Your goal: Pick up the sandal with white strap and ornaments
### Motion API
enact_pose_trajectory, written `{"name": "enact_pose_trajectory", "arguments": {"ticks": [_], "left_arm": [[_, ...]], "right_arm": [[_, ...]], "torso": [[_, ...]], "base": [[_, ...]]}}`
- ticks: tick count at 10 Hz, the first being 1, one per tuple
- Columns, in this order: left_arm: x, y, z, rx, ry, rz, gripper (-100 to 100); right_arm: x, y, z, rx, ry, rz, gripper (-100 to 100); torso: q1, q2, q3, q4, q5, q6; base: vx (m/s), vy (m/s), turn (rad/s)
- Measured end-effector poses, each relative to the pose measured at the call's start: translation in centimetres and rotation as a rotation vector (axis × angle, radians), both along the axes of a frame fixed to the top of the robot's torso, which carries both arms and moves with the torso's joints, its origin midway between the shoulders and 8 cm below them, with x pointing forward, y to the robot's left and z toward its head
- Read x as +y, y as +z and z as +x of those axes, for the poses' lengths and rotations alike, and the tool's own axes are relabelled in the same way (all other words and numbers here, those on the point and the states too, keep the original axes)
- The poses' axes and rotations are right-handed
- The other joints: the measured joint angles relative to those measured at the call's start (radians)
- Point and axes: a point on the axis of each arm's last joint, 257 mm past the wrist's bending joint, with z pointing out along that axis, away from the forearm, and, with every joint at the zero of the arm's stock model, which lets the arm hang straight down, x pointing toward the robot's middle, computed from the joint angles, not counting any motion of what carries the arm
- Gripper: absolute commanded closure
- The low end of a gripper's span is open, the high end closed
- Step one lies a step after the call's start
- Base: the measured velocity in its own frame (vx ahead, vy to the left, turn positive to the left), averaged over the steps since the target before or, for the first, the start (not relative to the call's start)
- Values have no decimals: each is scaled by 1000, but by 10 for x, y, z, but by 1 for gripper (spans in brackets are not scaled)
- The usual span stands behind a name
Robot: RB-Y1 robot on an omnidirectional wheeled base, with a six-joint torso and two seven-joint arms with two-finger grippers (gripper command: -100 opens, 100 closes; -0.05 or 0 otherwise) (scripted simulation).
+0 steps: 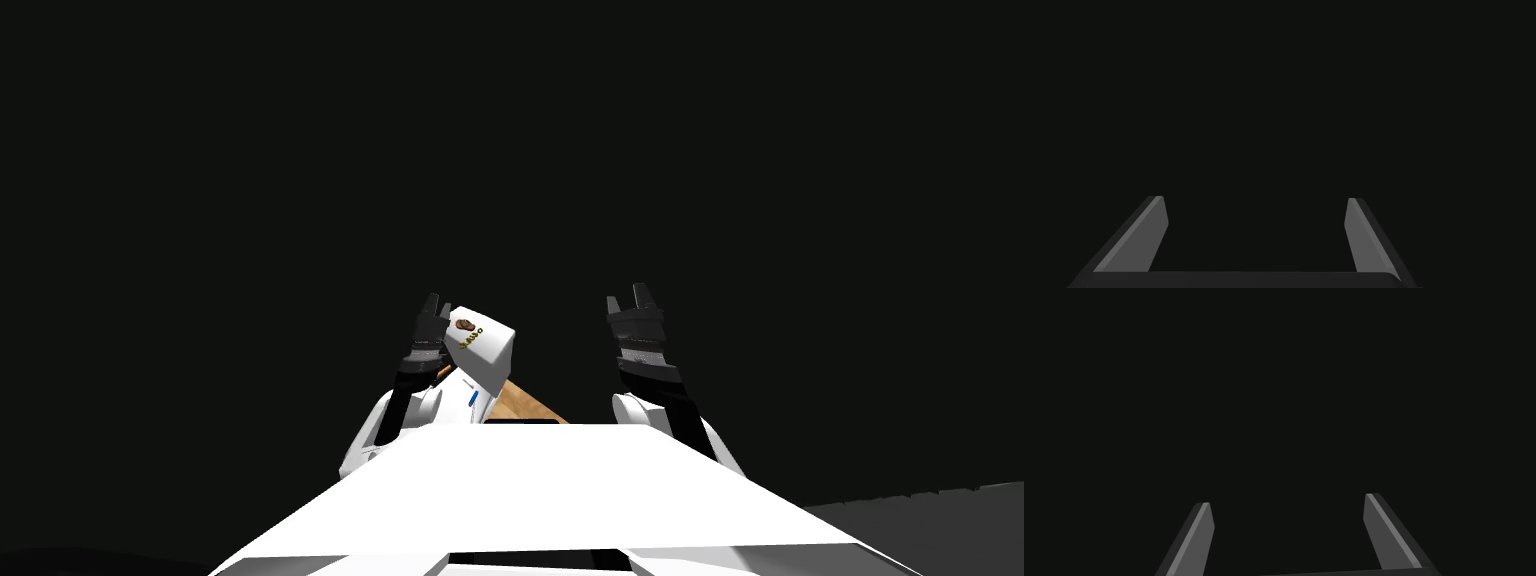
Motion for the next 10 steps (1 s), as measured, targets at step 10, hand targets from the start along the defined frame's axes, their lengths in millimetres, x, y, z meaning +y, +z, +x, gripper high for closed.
{"name": "enact_pose_trajectory", "arguments": {"ticks": [10], "left_arm": [[21,-27,93,143,68,186,-100]], "right_arm": [[0,0,0,0,0,0,0]], "torso": [[-1,0,0,0,0,0]], "base": [[-13,24,60]]}}
